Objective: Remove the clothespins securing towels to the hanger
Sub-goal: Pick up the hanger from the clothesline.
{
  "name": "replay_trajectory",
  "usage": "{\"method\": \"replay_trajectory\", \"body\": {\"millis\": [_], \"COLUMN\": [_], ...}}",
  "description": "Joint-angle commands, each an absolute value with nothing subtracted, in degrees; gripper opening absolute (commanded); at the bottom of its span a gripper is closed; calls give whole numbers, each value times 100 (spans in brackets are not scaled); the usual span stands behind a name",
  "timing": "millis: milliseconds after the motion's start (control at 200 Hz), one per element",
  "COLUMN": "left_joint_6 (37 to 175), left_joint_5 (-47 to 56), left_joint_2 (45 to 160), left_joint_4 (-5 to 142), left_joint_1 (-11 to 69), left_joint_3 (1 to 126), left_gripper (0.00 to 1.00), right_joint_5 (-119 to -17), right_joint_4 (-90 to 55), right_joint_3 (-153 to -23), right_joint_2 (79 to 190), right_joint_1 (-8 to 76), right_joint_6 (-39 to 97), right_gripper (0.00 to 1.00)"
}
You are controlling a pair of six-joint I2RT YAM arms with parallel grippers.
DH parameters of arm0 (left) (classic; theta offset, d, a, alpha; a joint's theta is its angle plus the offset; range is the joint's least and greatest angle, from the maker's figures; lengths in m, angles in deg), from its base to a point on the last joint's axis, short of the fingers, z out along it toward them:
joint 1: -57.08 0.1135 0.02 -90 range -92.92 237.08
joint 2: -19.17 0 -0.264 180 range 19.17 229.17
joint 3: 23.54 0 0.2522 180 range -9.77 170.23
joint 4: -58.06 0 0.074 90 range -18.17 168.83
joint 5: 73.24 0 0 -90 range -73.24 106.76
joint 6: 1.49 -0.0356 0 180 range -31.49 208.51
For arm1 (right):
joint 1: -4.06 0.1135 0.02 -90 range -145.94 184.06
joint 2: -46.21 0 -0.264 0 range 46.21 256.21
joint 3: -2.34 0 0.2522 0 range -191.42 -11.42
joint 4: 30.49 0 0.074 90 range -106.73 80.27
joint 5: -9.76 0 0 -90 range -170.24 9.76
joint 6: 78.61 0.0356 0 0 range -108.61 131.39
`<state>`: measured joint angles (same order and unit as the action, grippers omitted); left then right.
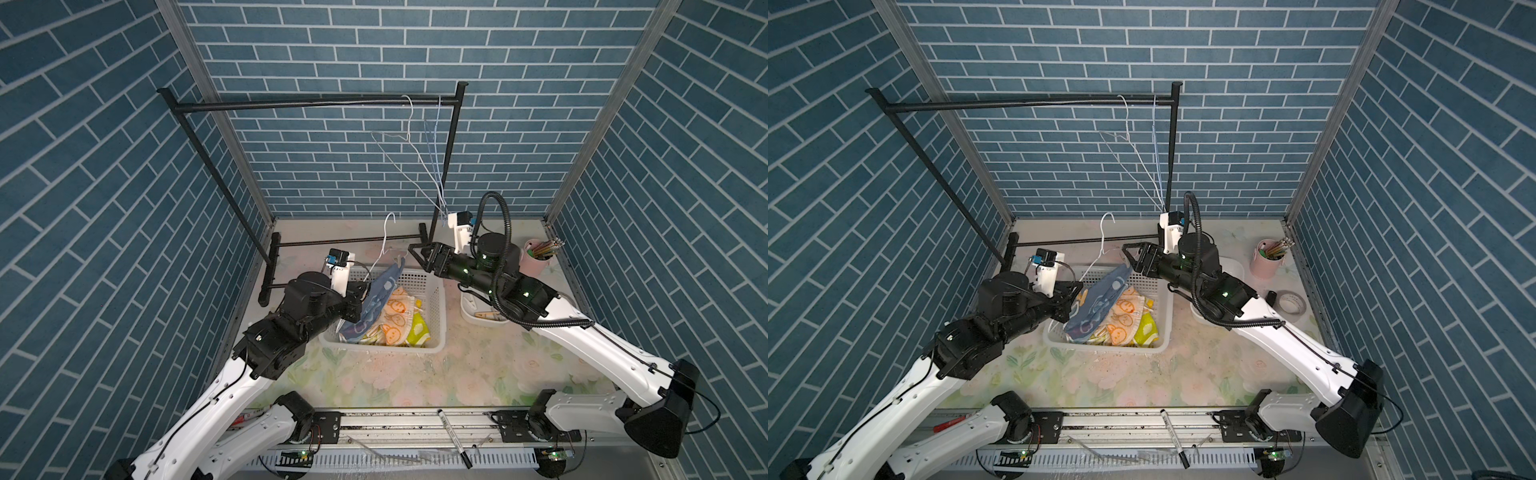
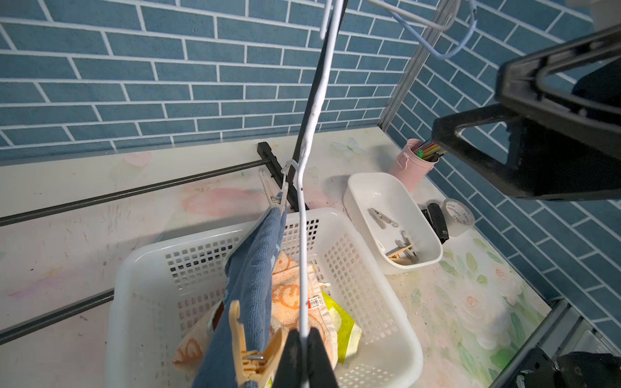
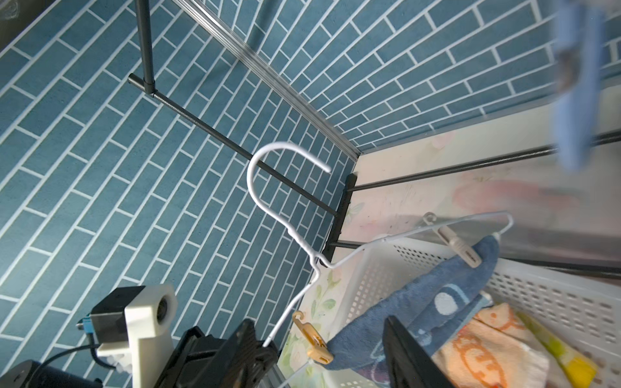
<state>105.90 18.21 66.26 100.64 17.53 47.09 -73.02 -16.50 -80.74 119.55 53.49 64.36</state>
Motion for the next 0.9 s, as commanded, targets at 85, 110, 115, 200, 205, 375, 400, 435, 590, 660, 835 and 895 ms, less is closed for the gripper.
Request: {"method": "replay_trajectory", "body": {"millis": [85,110,115,200,205,375,400,435,590,660,835,895], "left_joint_6": [10703,10749,10754,10867,10870,10980,10986,10991,11000,11030,11051,11055], "left_joint_5": [2599,2599,2599,2546,2550,2479,2488,2476,2458,2443,2422,2400], "left_joint_2": [6762,6775,6776,6828,6829,6922,6935,6948,7005,7032,7092,7119], "left_joint_4": [9273,9223,9209,9002,8993,8809,8801,8785,8743,8730,8721,8729], "left_joint_1": [1358,1336,1334,1298,1297,1252,1244,1240,1226,1217,1213,1208], "left_joint_3": [4605,4576,4568,4460,4457,4333,4331,4331,4331,4330,4331,4338], "left_gripper": [0,0,0,0,0,0,0,0,0,0,0,0], "right_joint_5": [-8151,-8218,-8235,-8450,-8466,-8796,-8846,-8942,-9228,-9389,-9811,-9858], "right_joint_4": [-2270,-2262,-2262,-2262,-2262,-2076,-2026,-1959,-1572,-1437,-1167,-1105], "right_joint_3": [-8010,-8018,-8017,-8033,-8037,-8307,-8372,-8468,-8916,-9123,-9564,-9665], "right_joint_2": [12375,12430,12437,12569,12577,12857,12896,12969,13315,13468,13707,13769], "right_joint_1": [5683,5705,5706,5784,5789,5888,5905,5934,6020,6058,6133,6146], "right_joint_6": [7327,7368,7378,7449,7445,7148,7044,6865,6170,5815,4958,4787], "right_gripper": [61,61,61,60,60,59,59,57,53,50,35,30]}}
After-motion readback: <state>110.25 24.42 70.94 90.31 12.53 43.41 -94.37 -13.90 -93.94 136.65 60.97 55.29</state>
